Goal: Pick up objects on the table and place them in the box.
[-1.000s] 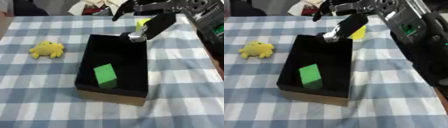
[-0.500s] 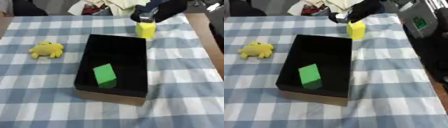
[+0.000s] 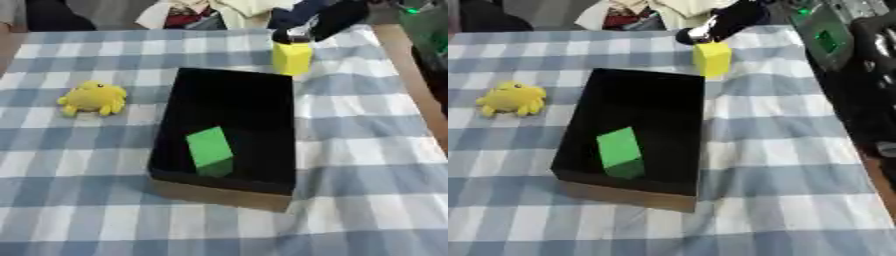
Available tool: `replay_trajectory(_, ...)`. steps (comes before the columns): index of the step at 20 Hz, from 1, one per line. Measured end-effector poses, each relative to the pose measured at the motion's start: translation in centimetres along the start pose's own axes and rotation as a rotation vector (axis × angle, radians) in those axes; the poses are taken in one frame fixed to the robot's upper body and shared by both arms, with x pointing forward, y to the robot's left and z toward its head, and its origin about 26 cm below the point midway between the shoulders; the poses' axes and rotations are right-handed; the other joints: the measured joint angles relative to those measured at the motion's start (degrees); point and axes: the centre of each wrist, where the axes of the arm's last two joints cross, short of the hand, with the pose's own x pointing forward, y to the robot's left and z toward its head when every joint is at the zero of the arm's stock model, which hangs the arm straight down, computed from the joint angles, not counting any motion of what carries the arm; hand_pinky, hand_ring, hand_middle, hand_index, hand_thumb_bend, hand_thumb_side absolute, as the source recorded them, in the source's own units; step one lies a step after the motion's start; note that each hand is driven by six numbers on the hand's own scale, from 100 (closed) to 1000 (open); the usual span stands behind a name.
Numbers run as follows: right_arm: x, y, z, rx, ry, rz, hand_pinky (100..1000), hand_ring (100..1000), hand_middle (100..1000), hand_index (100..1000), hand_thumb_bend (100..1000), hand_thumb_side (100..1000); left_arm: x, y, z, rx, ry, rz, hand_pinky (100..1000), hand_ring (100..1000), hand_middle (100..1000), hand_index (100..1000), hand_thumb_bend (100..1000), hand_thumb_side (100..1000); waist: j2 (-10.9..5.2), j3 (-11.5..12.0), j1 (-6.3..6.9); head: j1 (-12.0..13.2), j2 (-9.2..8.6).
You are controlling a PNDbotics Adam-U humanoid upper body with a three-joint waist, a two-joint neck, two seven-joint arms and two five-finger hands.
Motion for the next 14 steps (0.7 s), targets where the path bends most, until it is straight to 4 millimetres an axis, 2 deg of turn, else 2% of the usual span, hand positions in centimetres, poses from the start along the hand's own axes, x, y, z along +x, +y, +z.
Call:
replay_trajectory(7, -1.2, 1.0, -1.5, 0.132, 0.033, 0.05, 993, 1000, 973, 1000, 654, 884, 0.1, -0.1, 0.0, -0.009, 0.0, 0.003, 571, 686, 680, 830, 100, 872, 0.99, 0.82, 0.1, -0.03, -0.77)
replay_trajectory(14, -3.5, 2.5, -2.4, 0.233, 0.098, 0.045, 996, 1000, 974, 1000, 635, 862, 0.2, -0.2, -0.1, -0.011, -0.006, 0.009, 571, 687, 680, 830, 100, 871, 1.45, 1.34, 0.03, 0.09, -1.88)
